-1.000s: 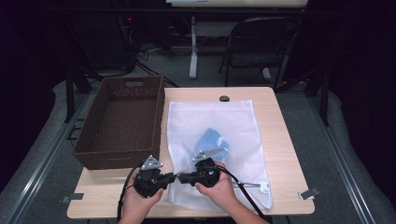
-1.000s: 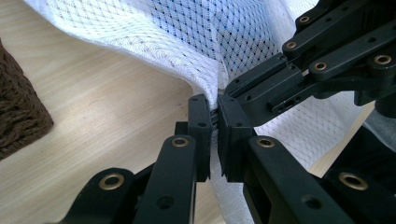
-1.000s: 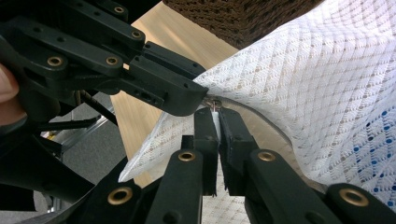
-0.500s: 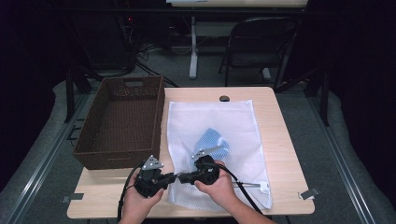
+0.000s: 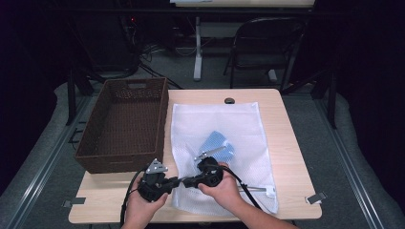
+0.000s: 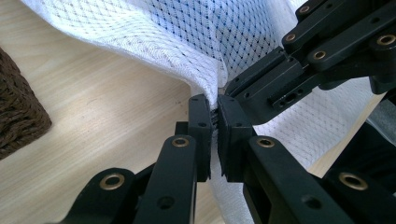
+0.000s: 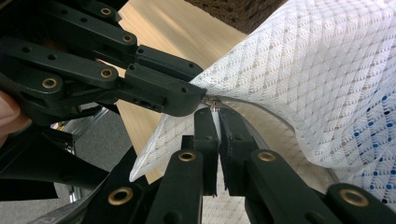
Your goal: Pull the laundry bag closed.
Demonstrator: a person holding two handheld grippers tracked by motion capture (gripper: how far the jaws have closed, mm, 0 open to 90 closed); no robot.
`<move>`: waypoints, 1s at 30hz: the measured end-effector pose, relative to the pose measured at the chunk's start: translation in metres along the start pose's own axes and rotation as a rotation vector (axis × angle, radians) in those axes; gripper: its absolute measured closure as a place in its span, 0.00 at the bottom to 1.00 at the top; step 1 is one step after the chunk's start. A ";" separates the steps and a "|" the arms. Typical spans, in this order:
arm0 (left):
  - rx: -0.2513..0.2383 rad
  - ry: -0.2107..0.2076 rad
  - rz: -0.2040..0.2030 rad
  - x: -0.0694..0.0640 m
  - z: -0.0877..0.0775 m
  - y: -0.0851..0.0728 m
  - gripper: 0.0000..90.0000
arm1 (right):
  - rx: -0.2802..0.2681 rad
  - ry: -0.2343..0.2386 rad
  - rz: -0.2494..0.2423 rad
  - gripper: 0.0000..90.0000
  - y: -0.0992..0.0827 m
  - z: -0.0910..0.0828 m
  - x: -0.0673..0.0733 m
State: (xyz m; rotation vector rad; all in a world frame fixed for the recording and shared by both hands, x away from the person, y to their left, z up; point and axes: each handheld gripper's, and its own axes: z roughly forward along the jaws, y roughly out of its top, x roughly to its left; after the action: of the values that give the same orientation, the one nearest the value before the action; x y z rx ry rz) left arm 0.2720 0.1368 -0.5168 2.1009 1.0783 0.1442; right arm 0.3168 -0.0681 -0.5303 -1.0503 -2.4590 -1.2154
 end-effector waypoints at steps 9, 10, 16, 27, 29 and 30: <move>0.001 0.004 0.009 0.000 0.000 0.000 0.95 | 0.023 -0.014 0.011 0.96 0.002 0.001 0.002; -0.001 0.007 0.004 0.000 -0.001 0.000 0.95 | 0.033 -0.032 0.007 0.96 0.002 0.001 0.002; 0.004 -0.003 0.004 0.000 -0.001 0.000 0.95 | 0.042 -0.035 0.016 0.96 0.001 -0.002 0.000; 0.014 0.034 0.034 -0.003 -0.001 0.001 0.95 | 0.058 -0.065 0.014 0.96 -0.001 -0.002 -0.002; 0.004 0.041 0.023 -0.002 -0.003 0.000 0.95 | 0.065 -0.074 0.031 0.96 -0.003 -0.002 -0.006; 0.004 0.038 0.023 -0.002 -0.003 0.000 0.95 | 0.066 -0.071 0.040 0.96 -0.004 -0.003 -0.008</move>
State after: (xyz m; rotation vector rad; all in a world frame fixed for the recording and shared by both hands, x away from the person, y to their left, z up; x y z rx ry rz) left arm 0.2699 0.1372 -0.5141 2.1220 1.0778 0.1945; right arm 0.3200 -0.0759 -0.5349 -1.1381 -2.4994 -1.0949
